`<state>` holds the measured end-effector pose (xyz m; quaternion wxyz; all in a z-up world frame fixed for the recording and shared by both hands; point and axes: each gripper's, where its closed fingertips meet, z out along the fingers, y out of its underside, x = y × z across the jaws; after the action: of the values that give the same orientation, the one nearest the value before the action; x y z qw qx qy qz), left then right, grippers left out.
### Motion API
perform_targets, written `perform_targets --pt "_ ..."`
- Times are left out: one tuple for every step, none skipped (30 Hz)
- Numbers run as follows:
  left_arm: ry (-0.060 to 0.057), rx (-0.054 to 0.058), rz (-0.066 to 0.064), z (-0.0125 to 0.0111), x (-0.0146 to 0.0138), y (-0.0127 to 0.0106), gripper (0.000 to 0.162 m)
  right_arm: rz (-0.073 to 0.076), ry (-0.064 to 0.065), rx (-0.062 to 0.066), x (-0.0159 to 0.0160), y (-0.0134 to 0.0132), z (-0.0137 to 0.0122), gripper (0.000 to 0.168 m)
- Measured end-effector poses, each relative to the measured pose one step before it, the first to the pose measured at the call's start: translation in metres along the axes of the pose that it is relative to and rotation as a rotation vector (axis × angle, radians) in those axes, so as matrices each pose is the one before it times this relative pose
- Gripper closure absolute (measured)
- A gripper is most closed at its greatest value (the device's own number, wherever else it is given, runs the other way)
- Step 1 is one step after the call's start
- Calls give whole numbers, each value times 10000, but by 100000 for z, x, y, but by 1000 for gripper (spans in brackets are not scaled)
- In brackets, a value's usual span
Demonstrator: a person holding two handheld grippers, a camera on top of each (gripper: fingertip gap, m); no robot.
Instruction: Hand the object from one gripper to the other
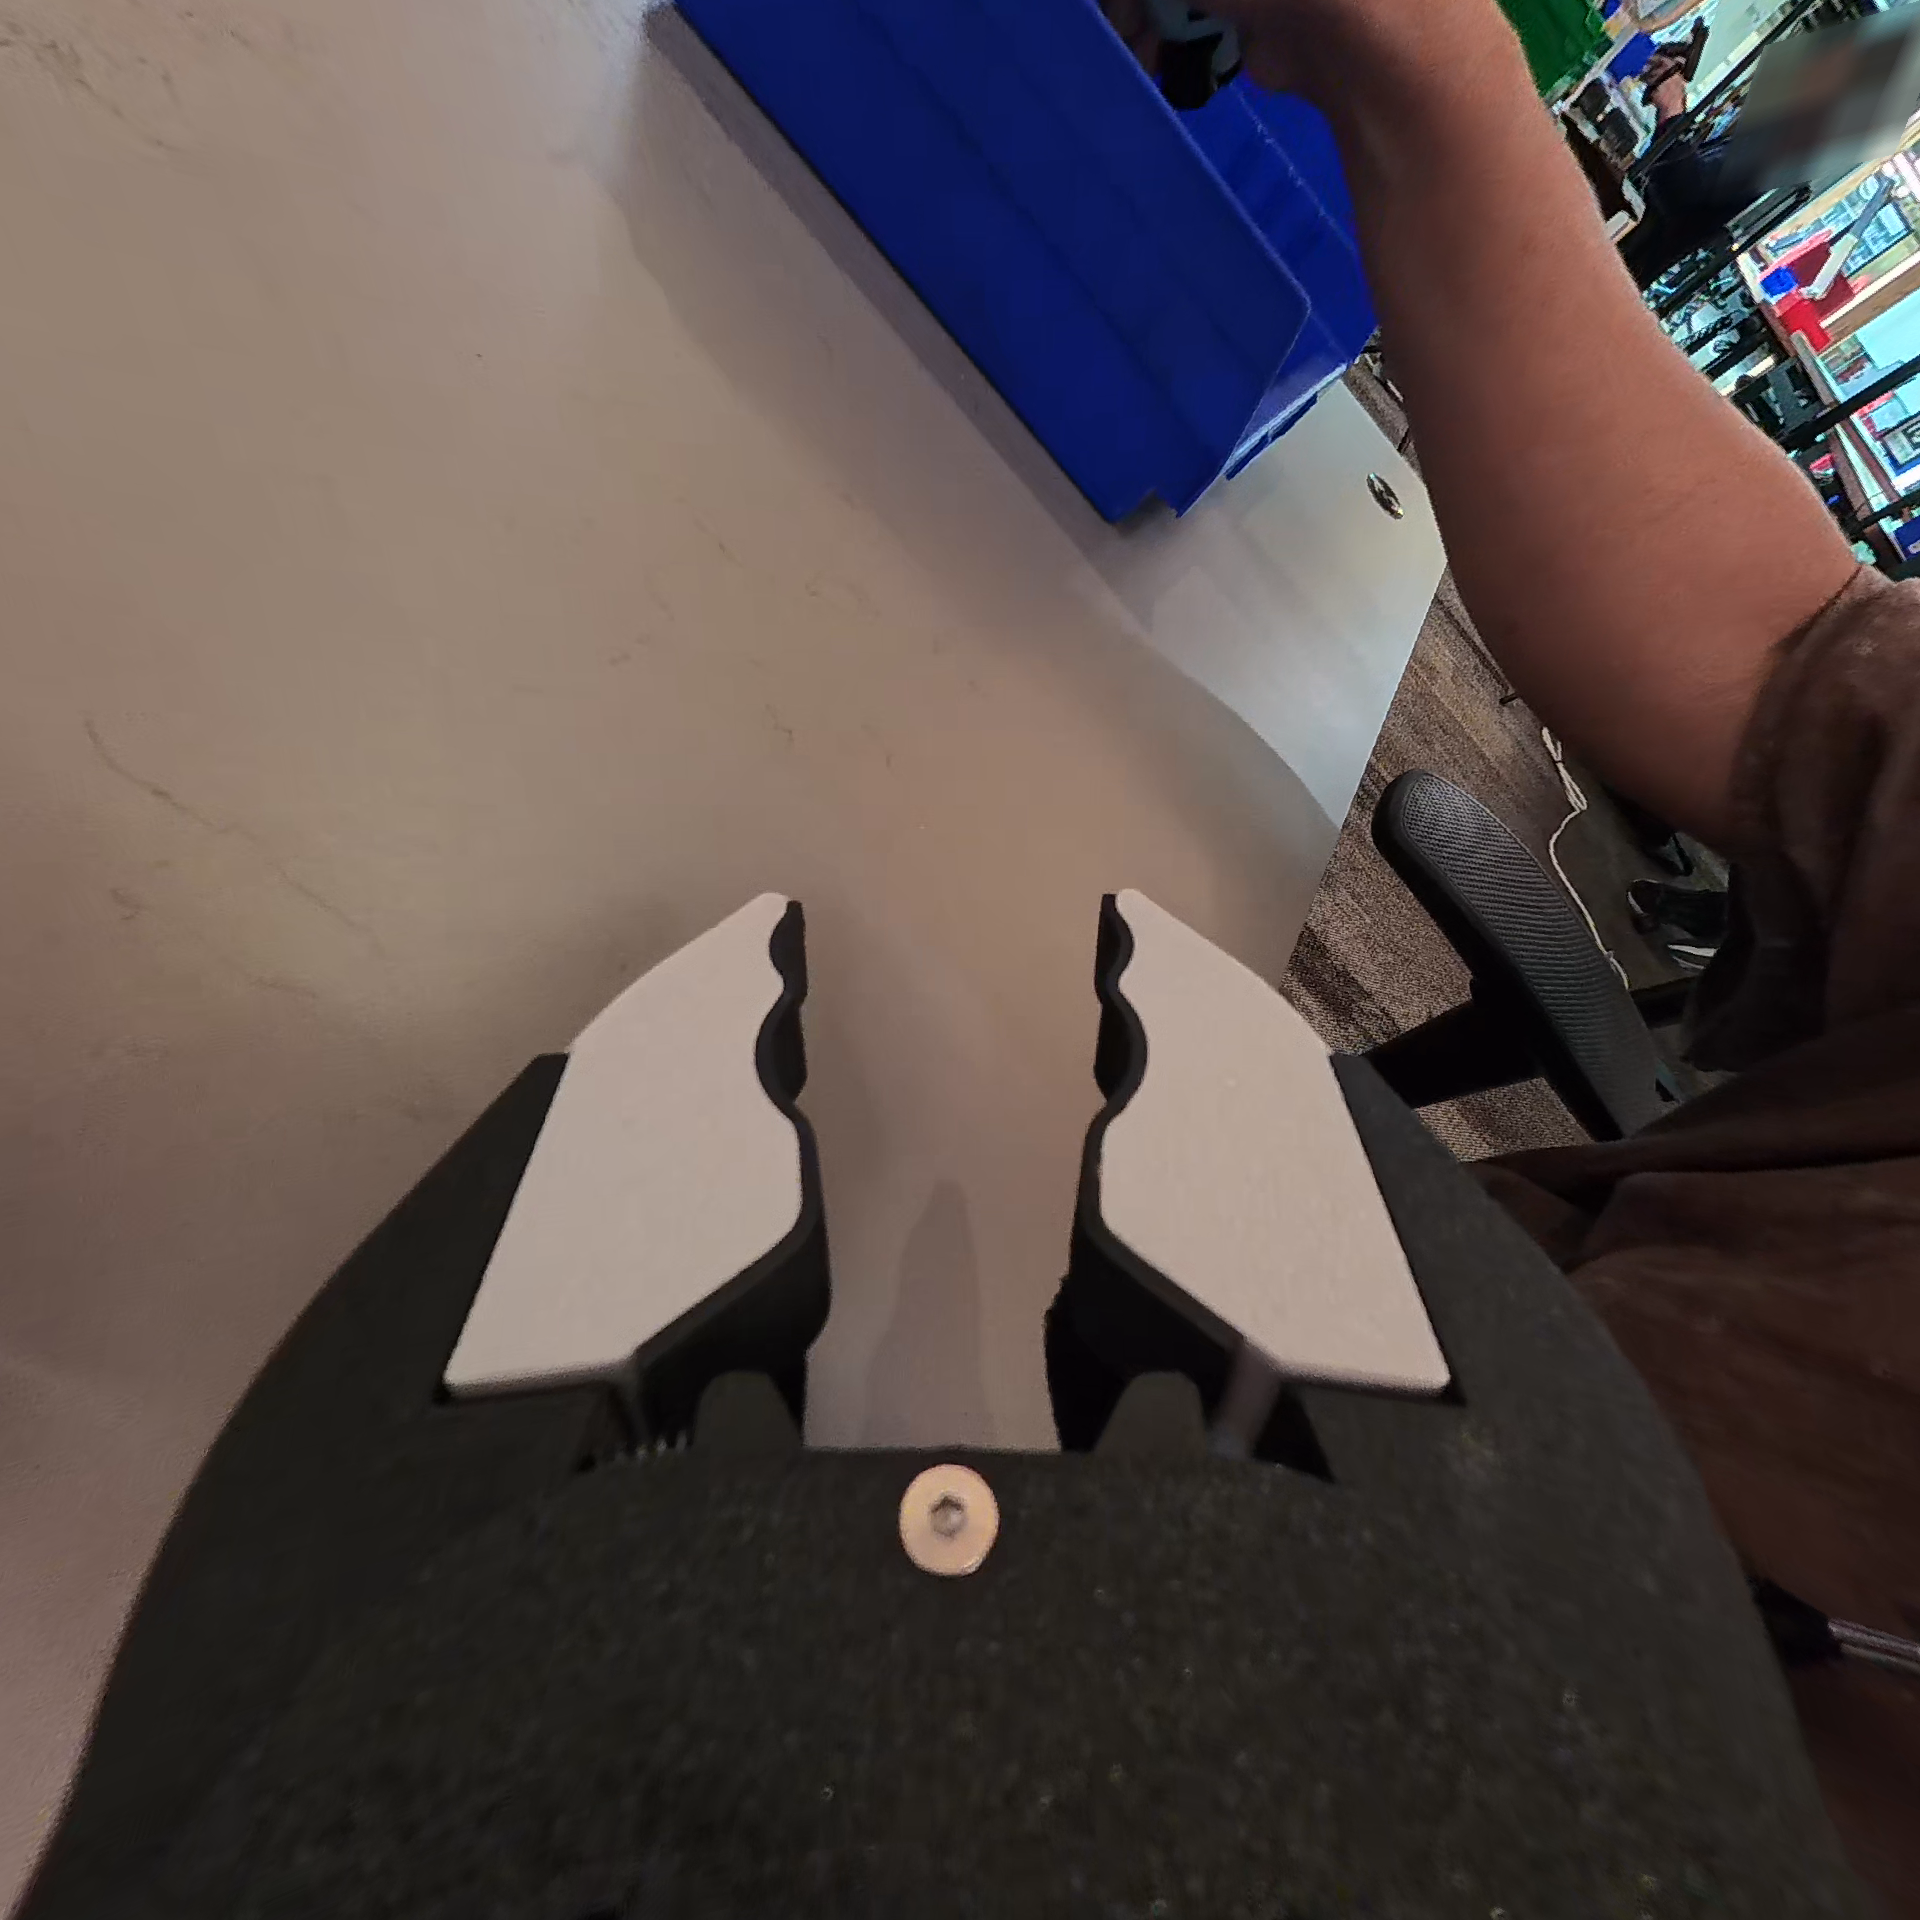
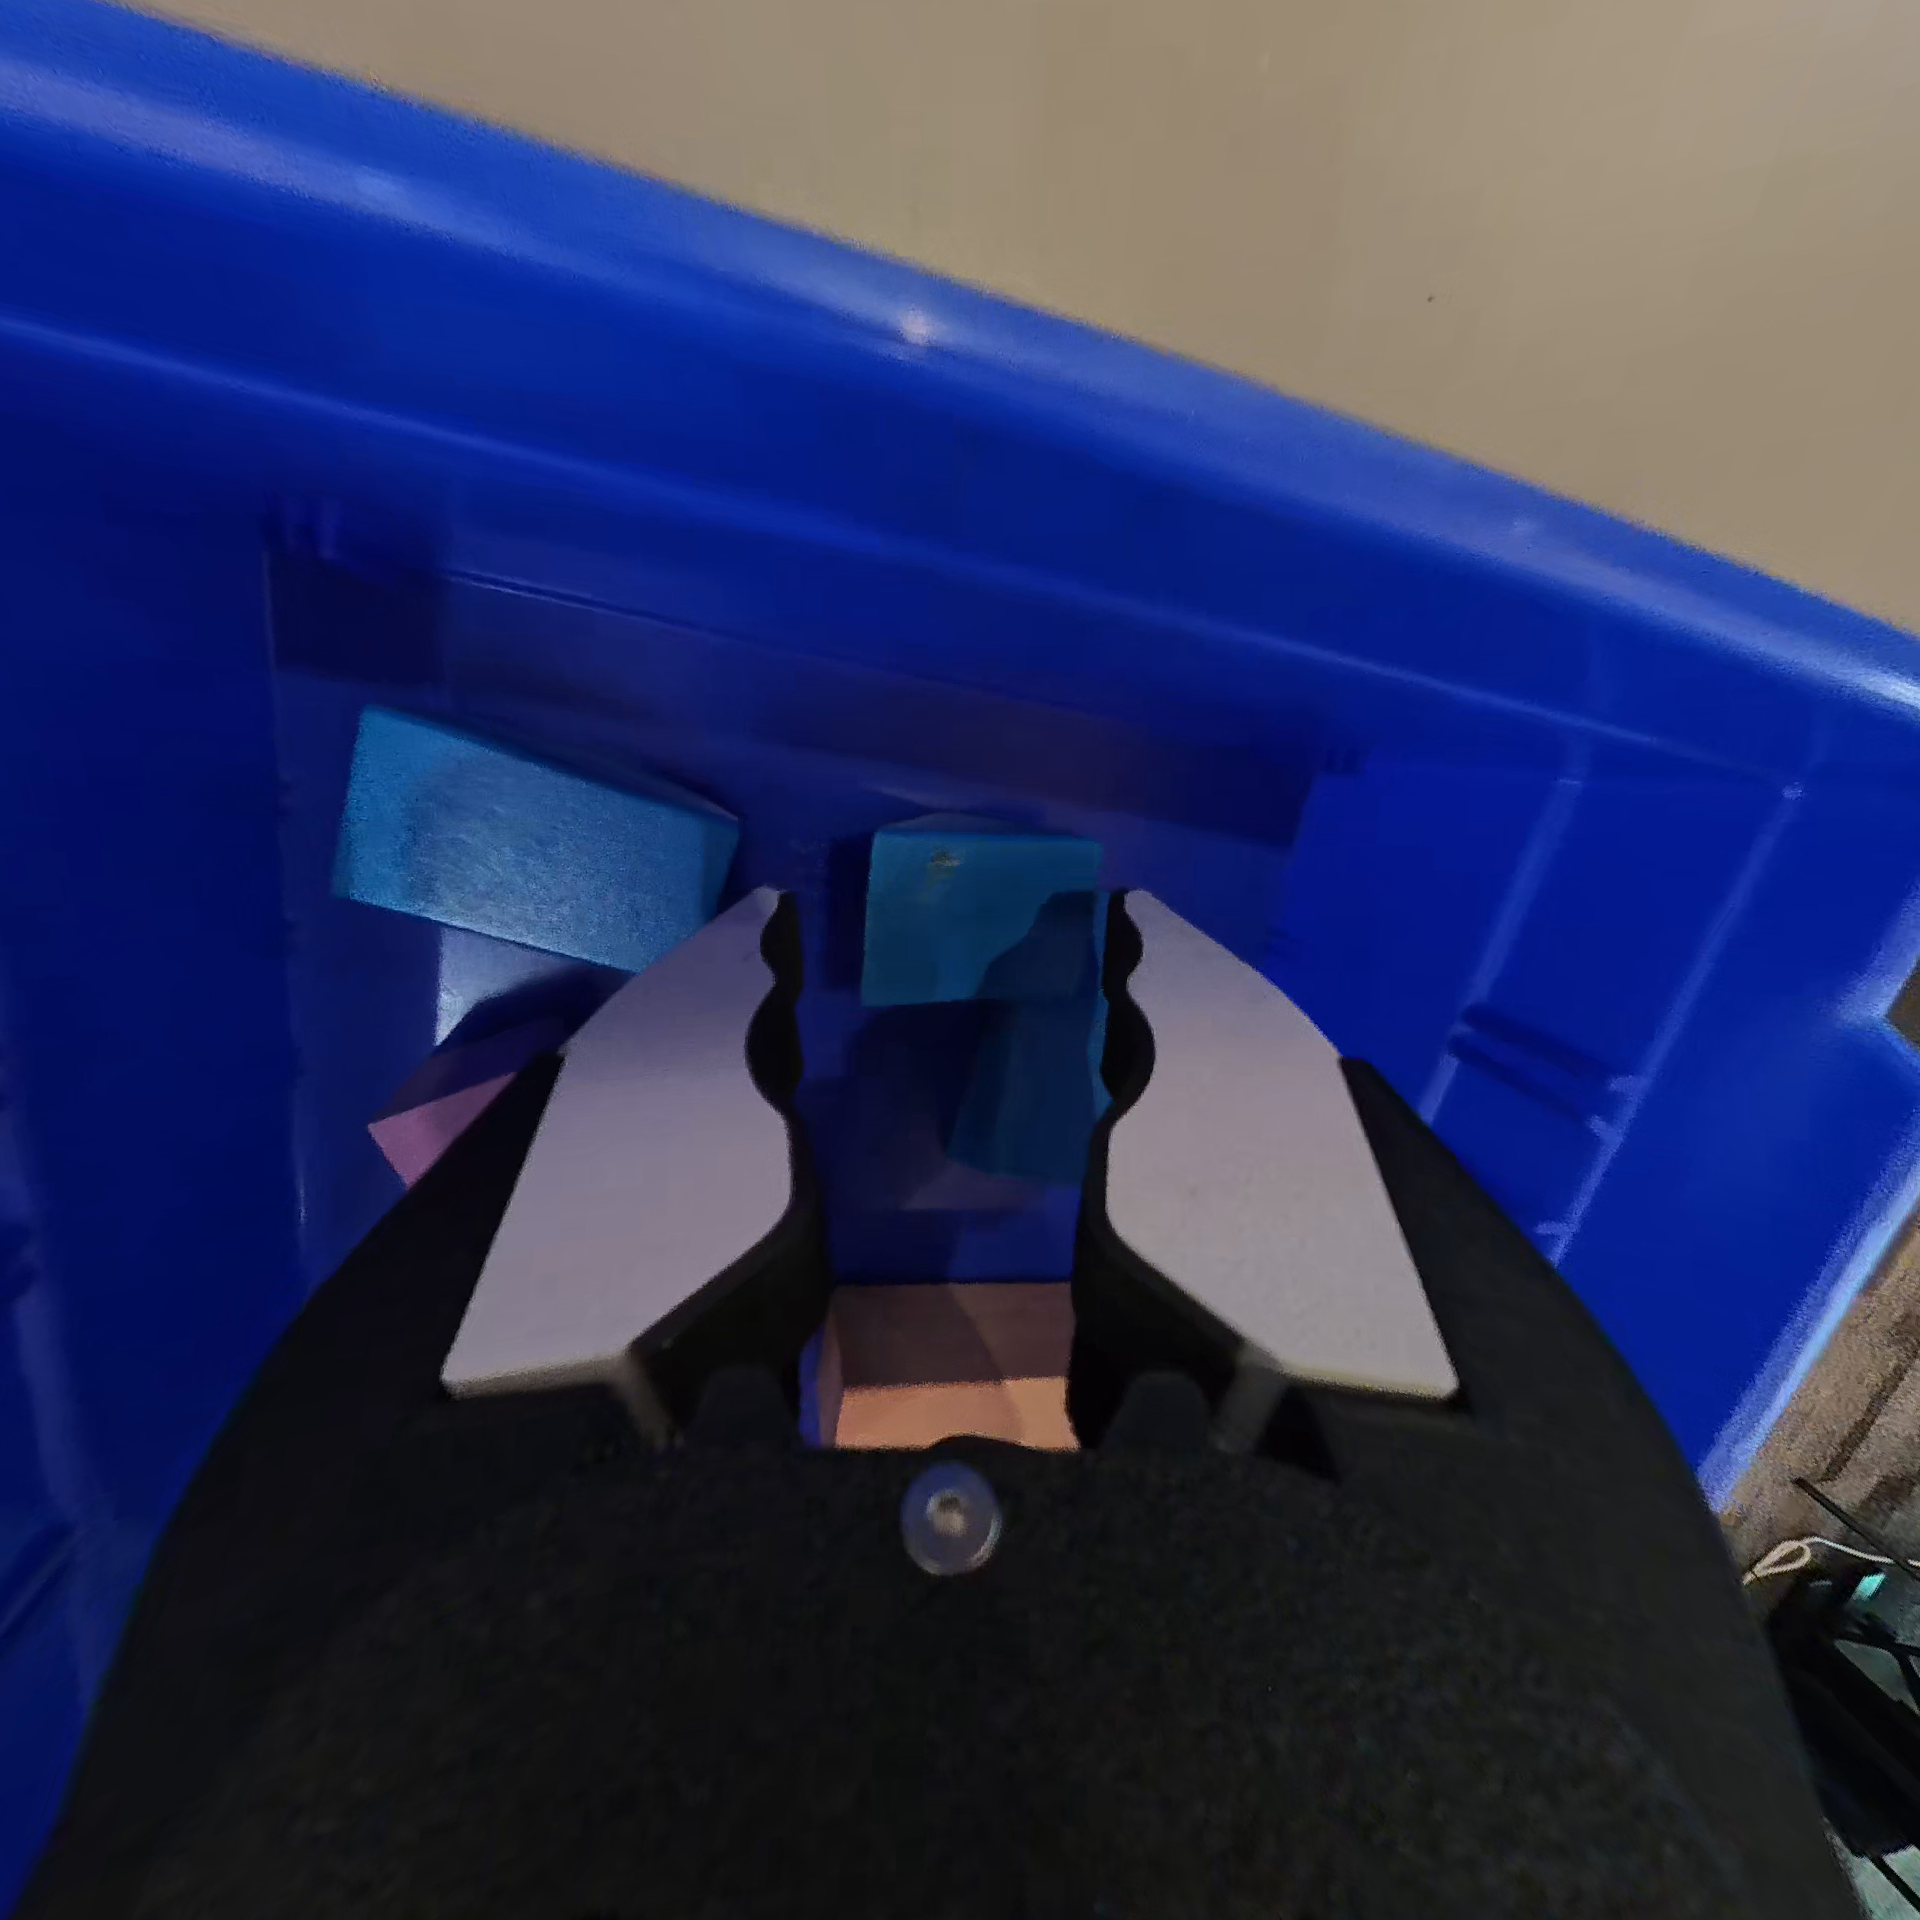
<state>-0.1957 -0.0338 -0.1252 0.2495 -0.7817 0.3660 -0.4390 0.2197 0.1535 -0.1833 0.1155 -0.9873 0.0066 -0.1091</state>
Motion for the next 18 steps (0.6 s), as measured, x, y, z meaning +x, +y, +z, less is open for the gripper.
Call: perform_targets --pt "-14 0 7 7 -3 9 109 -18 -5 44 -36 -57 -105 112" --pt "10 -13 3 21 24 20 109 -8 -7 21 -17 -36 -112 112" --pt "13 -26 2 24 35 46 108 4 12 33 39 -52 -137 111" --pt "-8 -19 6 26 -11 42 108 11 -40 50 3 -52 -154 111" --pt "-21 -17 9 14 -21 42 108 38 -64 74 -16 -108 -188 111" --pt "-20 -19 5 19 -37 39 108 37 -29 107 51 -142 -280 110" --pt "-8 -8 -1 10 -33 26 108 2 34 131 135 -165 -451 109" --pt "-3 15 -9 -14 -24 -21 108 -6 67 231 180 -266 -692 109" --pt "2 39 -11 -52 -10 -66 108 16 21 337 117 -398 -939 108" --pt "2 33 -8 -63 -31 -67 108 24 -49 451 20 -541 -1186 109" --pt "-17 22 1 -84 -61 -57 108 27 -106 545 -63 -633 -1388 109" --pt "-38 25 10 -81 -103 -67 108 30 -152 650 -127 -731 -1500 109" --pt "-46 24 9 -80 -135 -54 108 53 -45 679 56 -759 -1438 111" --pt "-30 19 -3 -60 -117 -29 108 79 91 580 325 -608 -1227 111" --pt "-2 7 -21 -39 -78 -13 108 112 99 457 383 -423 -918 112" --pt "22 7 -32 -4 -38 -9 108 143 -19 264 257 -71 -475 116" --pt "35 1 -28 32 18 0 108 152 -172 4 51 308 -12 118" --pt "34 -33 -16 58 39 59 108 167 -226 -185 12 522 363 118"
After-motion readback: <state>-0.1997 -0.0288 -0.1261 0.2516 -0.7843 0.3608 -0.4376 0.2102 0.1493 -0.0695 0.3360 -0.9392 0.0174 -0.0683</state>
